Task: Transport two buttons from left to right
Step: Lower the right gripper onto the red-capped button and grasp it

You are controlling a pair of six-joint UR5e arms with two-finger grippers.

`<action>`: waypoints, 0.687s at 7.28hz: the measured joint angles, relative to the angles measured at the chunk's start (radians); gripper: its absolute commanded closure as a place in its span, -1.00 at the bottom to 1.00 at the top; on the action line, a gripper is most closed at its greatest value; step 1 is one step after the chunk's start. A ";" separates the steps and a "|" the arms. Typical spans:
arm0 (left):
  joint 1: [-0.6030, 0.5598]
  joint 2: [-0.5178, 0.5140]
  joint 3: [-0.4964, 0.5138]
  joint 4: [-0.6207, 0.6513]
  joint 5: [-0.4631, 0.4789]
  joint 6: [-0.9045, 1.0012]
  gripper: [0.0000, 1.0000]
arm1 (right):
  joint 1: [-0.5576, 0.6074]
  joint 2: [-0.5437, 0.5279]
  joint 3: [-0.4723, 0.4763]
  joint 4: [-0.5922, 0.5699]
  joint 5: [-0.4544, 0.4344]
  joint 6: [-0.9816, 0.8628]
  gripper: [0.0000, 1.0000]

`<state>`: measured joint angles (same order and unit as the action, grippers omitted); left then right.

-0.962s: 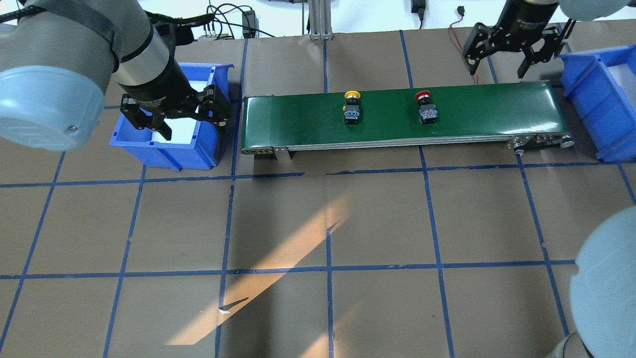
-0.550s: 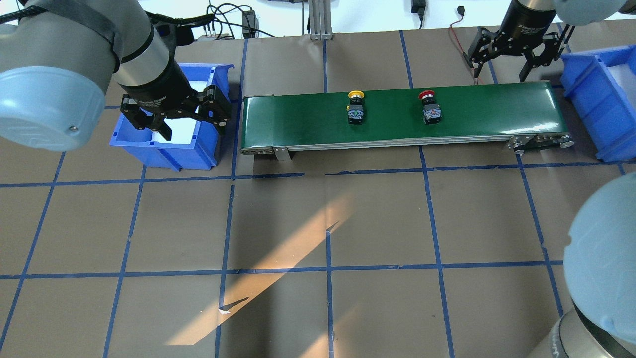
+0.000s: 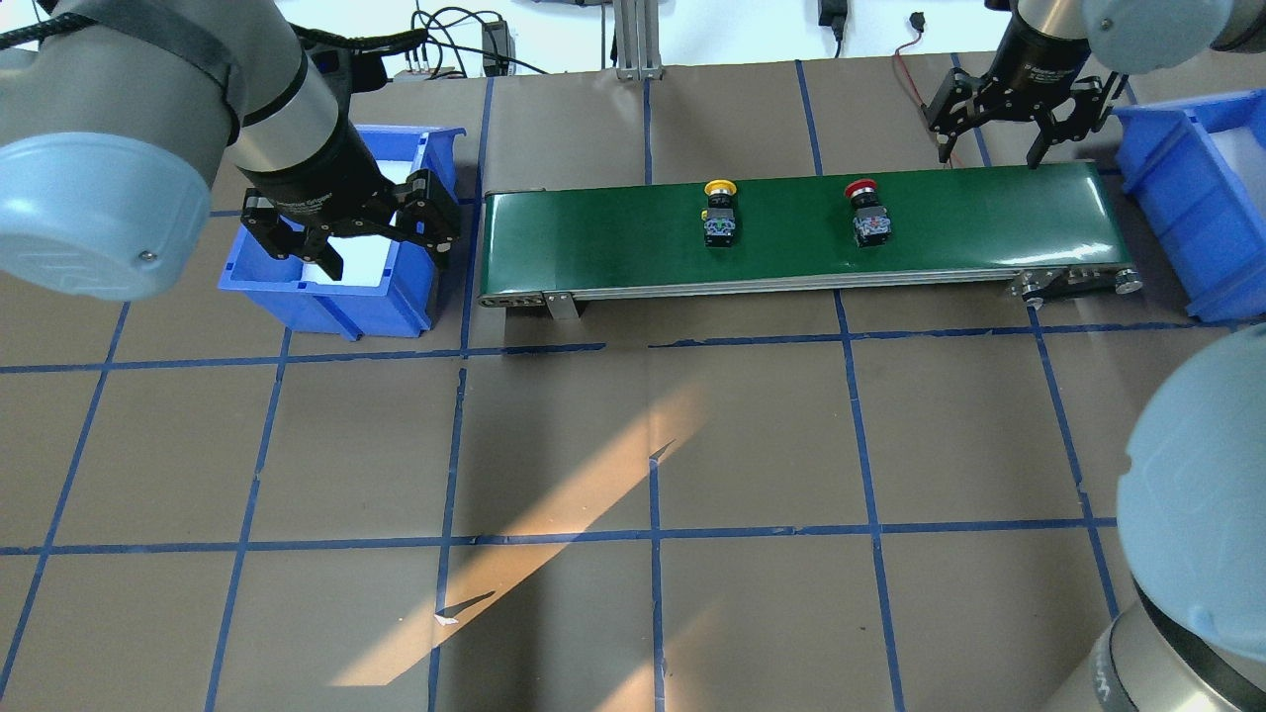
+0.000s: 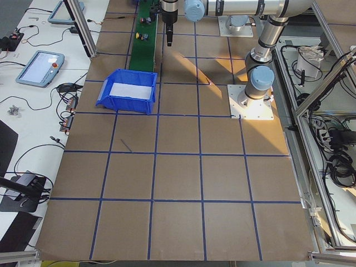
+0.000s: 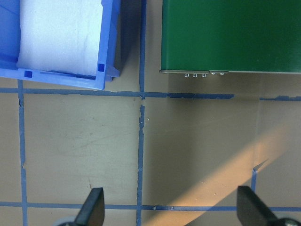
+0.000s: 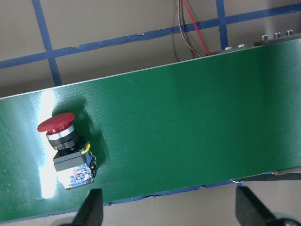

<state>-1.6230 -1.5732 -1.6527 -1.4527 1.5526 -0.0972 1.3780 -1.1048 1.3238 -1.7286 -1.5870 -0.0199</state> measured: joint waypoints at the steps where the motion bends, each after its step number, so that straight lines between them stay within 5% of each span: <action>1: 0.000 0.000 0.000 0.000 0.000 0.000 -1.00 | 0.000 0.002 0.001 -0.003 0.000 0.000 -0.98; 5: 0.000 -0.003 -0.001 0.000 0.000 0.001 -1.00 | 0.000 0.007 0.006 -0.013 0.001 0.000 -0.98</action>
<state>-1.6229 -1.5763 -1.6533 -1.4527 1.5529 -0.0963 1.3776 -1.0976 1.3297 -1.7416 -1.5862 -0.0199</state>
